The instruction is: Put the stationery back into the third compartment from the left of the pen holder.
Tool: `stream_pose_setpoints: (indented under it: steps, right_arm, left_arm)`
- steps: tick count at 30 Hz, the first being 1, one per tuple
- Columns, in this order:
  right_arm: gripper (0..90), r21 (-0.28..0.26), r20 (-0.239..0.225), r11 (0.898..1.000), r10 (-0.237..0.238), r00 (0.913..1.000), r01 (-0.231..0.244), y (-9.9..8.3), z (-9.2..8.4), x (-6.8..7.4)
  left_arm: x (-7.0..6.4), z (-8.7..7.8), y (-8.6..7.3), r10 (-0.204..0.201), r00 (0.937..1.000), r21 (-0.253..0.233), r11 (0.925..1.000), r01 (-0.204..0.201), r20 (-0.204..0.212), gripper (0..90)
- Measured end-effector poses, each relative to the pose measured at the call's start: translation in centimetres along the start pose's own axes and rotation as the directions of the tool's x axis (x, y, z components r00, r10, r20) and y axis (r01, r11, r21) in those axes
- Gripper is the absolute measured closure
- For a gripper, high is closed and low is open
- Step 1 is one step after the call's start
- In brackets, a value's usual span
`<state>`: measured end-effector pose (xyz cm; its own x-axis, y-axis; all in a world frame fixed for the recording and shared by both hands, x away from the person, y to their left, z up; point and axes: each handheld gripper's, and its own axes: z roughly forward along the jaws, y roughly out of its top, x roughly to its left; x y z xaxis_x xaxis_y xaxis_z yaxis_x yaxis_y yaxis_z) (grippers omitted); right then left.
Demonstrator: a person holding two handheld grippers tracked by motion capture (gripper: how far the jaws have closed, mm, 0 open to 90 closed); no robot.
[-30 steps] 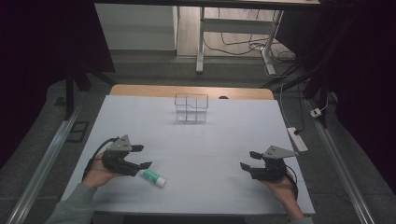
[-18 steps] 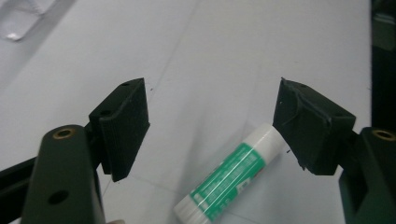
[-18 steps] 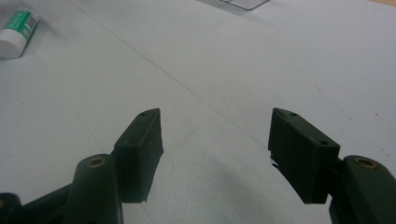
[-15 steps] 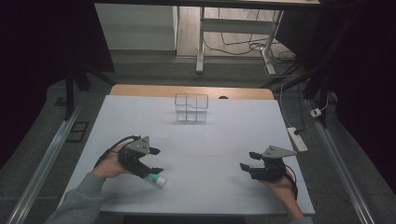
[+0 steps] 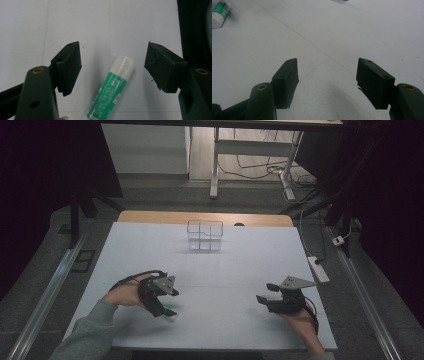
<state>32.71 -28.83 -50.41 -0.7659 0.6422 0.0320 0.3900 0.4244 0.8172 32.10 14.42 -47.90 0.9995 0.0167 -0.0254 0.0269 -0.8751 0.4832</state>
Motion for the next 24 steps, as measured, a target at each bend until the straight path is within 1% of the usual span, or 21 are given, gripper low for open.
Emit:
stream_pose_setpoints:
  steps: [3, 4, 6, 7, 8, 11, 12, 15, 17, 19, 21, 23, 24]
  right_arm:
    - [33.0, -0.003, -0.004, 1.0, 0.002, 1.0, -0.002, 0.0, 0.1, 0.0]
    - [33.0, -0.002, -0.004, 1.0, 0.001, 1.0, -0.001, 0.0, 0.1, 0.0]
    - [33.0, -0.002, -0.004, 1.0, 0.001, 1.0, -0.001, 0.0, 0.1, 0.0]
    - [33.0, -0.001, -0.003, 1.0, 0.001, 1.0, -0.001, -0.1, 0.1, 0.0]
    - [33.0, -0.001, -0.003, 1.0, 0.002, 1.0, -0.002, -0.1, 0.1, 0.0]
    - [32.9, 0.0, 0.0, 1.0, 0.0, 1.0, 0.0, -0.1, 0.1, 0.0]
    - [32.9, 0.005, 0.001, 1.0, 0.0, 1.0, 0.0, 0.0, 0.1, 0.0]
    - [32.9, 0.009, 0.008, 1.0, -0.003, 1.0, 0.003, -0.1, 0.1, 0.0]
    - [32.9, 0.012, 0.006, 1.0, -0.005, 1.0, 0.005, 0.0, 0.1, 0.0]
    - [32.9, 0.012, 0.005, 1.0, -0.006, 1.0, 0.006, -0.1, 0.1, 0.1]
    - [32.9, 0.013, 0.004, 1.0, -0.007, 1.0, 0.007, 0.0, 0.1, 0.1]
    - [32.9, 0.013, 0.008, 1.0, -0.007, 0.9999, 0.007, 0.0, 0.1, 0.1]
    - [32.9, 0.011, 0.009, 1.0, -0.007, 0.9999, 0.007, 0.0, 0.1, 0.0]
  left_arm:
    - [-0.1, 0.2, 0.2, 0.02, 0.9996, 0.011, 0.9997, -0.02, 0.019, 29.5]
    - [-0.2, 0.3, 0.3, 0.019, 0.9996, 0.015, 0.9997, -0.019, 0.02, 29.5]
    - [-0.1, 0.6, 0.3, 0.03, 0.9993, 0.042, 0.9986, -0.031, 0.022, 29.4]
    - [-0.1, 0.9, 0.3, 0.026, 0.9994, 0.049, 0.9984, -0.027, 0.023, 29.2]
    - [-0.1, 1.1, 0.4, 0.04, 0.9989, 0.069, 0.9967, -0.041, 0.025, 29.0]
    - [-0.3, 1.7, 0.7, 0.058, 0.998, 0.104, 0.9927, -0.061, 0.026, 28.6]
    - [-0.4, 1.9, 0.7, 0.071, 0.9972, 0.115, 0.9907, -0.073, 0.026, 28.6]
    - [-0.5, 2.4, 0.7, 0.088, 0.9957, 0.148, 0.9847, -0.091, 0.027, 29.0]
    - [-0.6, 2.7, 0.7, 0.101, 0.9945, 0.17, 0.9799, -0.104, 0.024, 31.4]
    - [-0.6, 2.9, 0.8, 0.115, 0.9934, 0.188, 0.9756, -0.114, 0.005, 34.5]
    - [-0.5, 3.3, 0.7, 0.126, 0.992, 0.204, 0.9711, -0.123, -0.001, 38.9]
    - [-0.6, 3.6, 0.7, 0.144, 0.9895, 0.233, 0.9623, -0.141, 0.002, 41.8]
    - [-0.6, 3.6, 0.6, 0.141, 0.99, 0.227, 0.9639, -0.139, 0.008, 42.8]
